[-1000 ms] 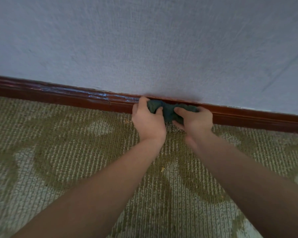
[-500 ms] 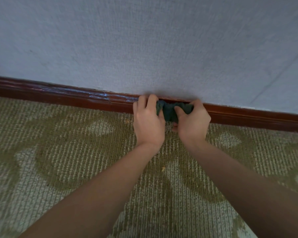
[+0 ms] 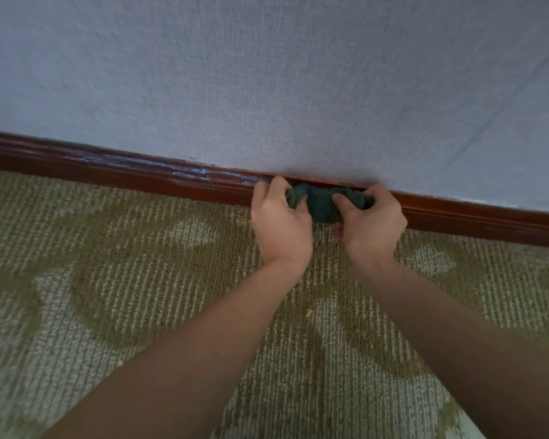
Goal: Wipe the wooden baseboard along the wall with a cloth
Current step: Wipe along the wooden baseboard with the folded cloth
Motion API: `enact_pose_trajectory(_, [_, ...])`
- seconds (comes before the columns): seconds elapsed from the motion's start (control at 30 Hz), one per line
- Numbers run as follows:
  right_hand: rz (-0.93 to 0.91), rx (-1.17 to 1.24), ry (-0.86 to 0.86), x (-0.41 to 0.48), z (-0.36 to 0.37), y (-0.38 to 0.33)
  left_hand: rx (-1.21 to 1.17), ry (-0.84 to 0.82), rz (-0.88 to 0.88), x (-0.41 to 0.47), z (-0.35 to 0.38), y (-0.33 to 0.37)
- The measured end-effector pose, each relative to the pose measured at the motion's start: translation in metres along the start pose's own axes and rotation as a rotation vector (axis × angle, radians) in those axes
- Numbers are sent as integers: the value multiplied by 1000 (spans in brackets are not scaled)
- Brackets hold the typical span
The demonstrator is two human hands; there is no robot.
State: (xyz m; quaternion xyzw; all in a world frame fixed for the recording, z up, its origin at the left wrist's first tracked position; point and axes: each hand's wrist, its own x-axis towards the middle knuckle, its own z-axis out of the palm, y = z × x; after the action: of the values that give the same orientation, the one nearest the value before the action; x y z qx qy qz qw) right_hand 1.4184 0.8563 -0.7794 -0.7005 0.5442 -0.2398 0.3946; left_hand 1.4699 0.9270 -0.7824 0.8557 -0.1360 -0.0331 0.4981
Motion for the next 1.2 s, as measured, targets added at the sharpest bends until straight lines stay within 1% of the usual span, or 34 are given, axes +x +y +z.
enact_pose_trajectory(0.07, [-23,-6,13,-2,4,0,3,-13,34,3,-4,-3])
enact_pose_trajectory(0.17, [-64,-5,-9,-8,13,-5,-12,13,55,11,-14,-10])
enact_pose_trajectory(0.37, [-92,-19,-24,-5,7,-6,-103,81,-133,7,-7,-9])
enact_pose_trajectory(0.53, [14,97,-24,-9,20,-9,-133,14,-168,18,-19,-19])
enact_pose_trajectory(0.7, [52,142,-54,-12,26,-15,-95,37,-227,24,-24,-21])
enact_pose_trajectory(0.87, [119,118,-16,-3,9,-5,-74,-6,-170,14,-11,-7])
enact_pose_trajectory(0.97, [145,136,1,-4,10,-7,-84,-34,-154,17,-13,-10])
enact_pose_trajectory(1.2, [187,211,-85,-15,32,-25,-58,6,-182,32,-35,-25])
